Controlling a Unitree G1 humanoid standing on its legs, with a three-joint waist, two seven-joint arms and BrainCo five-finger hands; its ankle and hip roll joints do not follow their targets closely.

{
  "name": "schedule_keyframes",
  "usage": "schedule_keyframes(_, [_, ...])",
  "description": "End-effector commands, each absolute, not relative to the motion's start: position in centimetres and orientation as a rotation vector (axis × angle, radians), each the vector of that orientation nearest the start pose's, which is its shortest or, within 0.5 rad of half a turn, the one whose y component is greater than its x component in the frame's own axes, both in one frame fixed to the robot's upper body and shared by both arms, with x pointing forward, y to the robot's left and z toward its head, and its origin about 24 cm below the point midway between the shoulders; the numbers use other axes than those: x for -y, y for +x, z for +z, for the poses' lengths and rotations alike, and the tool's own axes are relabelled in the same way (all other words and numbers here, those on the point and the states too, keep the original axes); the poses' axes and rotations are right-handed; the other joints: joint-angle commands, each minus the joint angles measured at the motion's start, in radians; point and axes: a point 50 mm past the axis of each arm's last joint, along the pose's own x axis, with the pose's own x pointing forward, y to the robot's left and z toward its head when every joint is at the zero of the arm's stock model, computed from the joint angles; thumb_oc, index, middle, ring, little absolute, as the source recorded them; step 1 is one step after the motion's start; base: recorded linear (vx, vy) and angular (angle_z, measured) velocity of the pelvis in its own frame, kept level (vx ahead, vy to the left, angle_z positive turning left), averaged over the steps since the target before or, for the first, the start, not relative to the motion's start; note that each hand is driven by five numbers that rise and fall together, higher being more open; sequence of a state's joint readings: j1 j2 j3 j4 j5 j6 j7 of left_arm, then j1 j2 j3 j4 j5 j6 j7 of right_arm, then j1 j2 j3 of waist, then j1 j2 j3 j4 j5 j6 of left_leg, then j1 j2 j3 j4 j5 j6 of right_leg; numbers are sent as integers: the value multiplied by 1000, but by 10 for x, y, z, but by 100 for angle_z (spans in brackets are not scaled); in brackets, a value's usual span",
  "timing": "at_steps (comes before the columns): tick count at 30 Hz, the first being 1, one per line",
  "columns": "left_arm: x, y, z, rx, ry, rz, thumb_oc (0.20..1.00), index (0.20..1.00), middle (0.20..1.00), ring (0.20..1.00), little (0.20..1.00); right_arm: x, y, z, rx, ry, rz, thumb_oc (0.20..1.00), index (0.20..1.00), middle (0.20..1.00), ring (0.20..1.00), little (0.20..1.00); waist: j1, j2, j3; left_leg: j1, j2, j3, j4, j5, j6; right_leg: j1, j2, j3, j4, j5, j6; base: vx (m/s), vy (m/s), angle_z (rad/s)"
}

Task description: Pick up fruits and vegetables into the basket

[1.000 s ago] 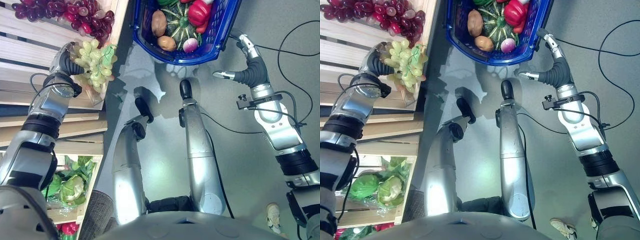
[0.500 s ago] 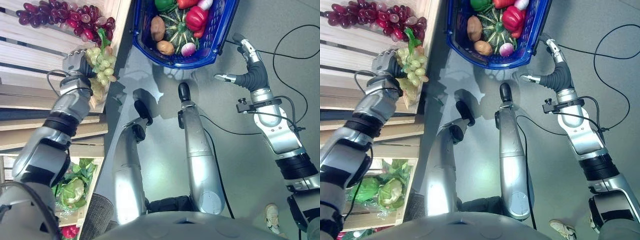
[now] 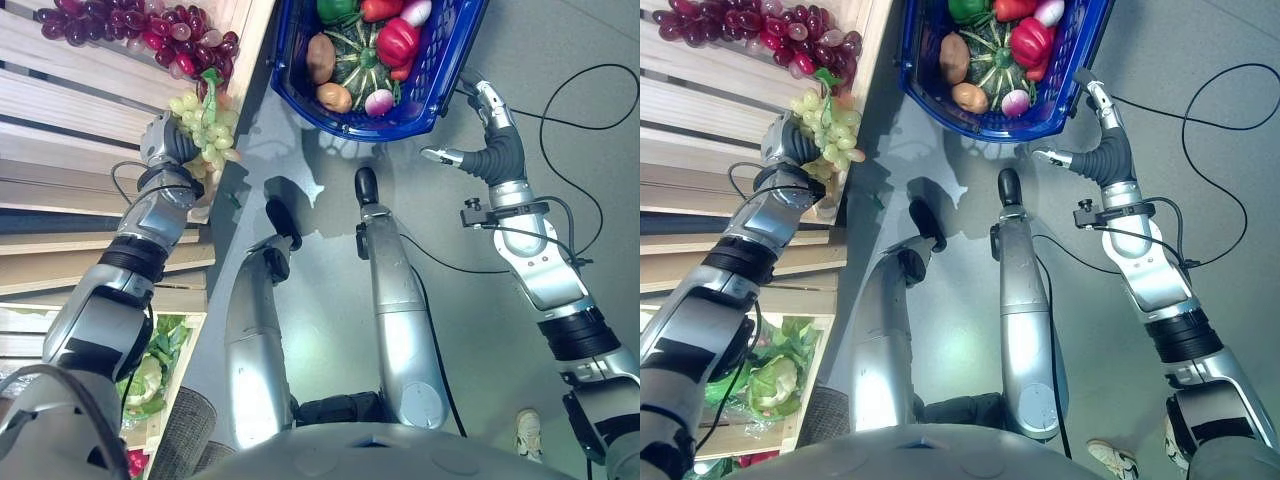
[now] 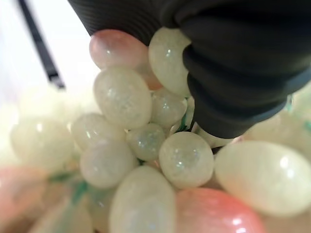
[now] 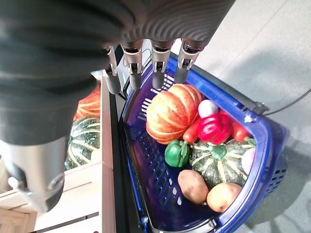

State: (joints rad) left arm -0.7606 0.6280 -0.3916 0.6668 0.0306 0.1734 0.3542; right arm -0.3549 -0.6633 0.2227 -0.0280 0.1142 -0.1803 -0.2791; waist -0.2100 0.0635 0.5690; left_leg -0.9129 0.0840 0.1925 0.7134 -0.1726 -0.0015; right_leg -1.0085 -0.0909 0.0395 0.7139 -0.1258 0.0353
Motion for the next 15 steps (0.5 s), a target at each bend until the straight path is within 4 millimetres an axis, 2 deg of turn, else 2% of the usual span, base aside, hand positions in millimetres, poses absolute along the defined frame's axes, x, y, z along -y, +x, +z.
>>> schedule_keyframes(1, [-209,349,59,-143,501,107,200,200,200,200,200,184,282,178,626,-460,35,1000,1000,1000,1000,1000,16,-43,-49,32,-51,29,-71,-56,35,11,58,-74,10,-53,24,0,0,0])
schedule_keyframes(7, [-221,344,72,-34,197,141,200,200,200,200,200,191,279,168,566,-507,14,1000,1000,1000,1000,1000,24,-31,-49,56,-54,29,-74,-54,34,32,52,-76,14,-60,18,0,0,0])
schedule_keyframes(12, [-233,338,111,212,40,171,200,200,200,200,200,206,283,140,357,-641,-51,1000,1000,1000,1000,1000,31,-18,-49,86,-57,30,-80,-52,34,57,47,-77,19,-70,9,3,13,1])
schedule_keyframes(15, [-234,334,130,310,32,167,200,200,200,200,200,208,283,134,318,-713,-43,1000,1000,1000,1000,1000,36,-12,-49,105,-60,30,-85,-52,33,75,46,-77,16,-74,6,2,8,1])
